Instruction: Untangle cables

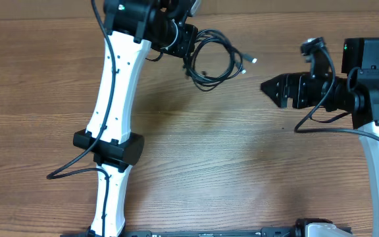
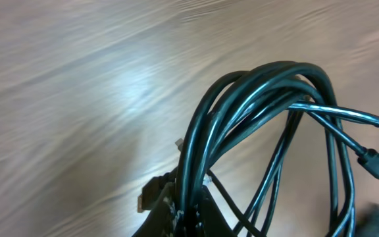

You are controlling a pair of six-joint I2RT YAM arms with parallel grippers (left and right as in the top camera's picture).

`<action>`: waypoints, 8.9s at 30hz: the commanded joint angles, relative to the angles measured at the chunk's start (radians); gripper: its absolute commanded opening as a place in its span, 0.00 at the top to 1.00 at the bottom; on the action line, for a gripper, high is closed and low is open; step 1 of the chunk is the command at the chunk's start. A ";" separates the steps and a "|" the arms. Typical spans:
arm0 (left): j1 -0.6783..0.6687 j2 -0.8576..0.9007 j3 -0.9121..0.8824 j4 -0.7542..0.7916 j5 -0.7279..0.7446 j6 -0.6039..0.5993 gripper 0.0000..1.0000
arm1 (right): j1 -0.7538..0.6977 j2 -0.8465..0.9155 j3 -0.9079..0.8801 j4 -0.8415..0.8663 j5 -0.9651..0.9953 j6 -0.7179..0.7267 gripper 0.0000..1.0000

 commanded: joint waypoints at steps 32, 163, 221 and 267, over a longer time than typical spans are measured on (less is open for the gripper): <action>-0.023 -0.011 0.021 -0.029 0.027 -0.043 0.96 | 0.186 0.092 0.018 0.353 -0.036 0.144 0.29; 0.056 -0.185 0.013 0.777 0.756 -1.272 0.96 | 0.161 -0.039 0.018 0.993 -0.191 -0.223 0.41; 0.208 -0.185 0.014 1.308 1.042 -1.633 0.96 | 0.117 0.198 0.005 0.721 0.220 -0.208 0.96; 0.288 -0.165 0.011 1.501 0.904 -1.360 0.00 | -0.150 0.166 0.061 0.738 0.253 -0.003 0.96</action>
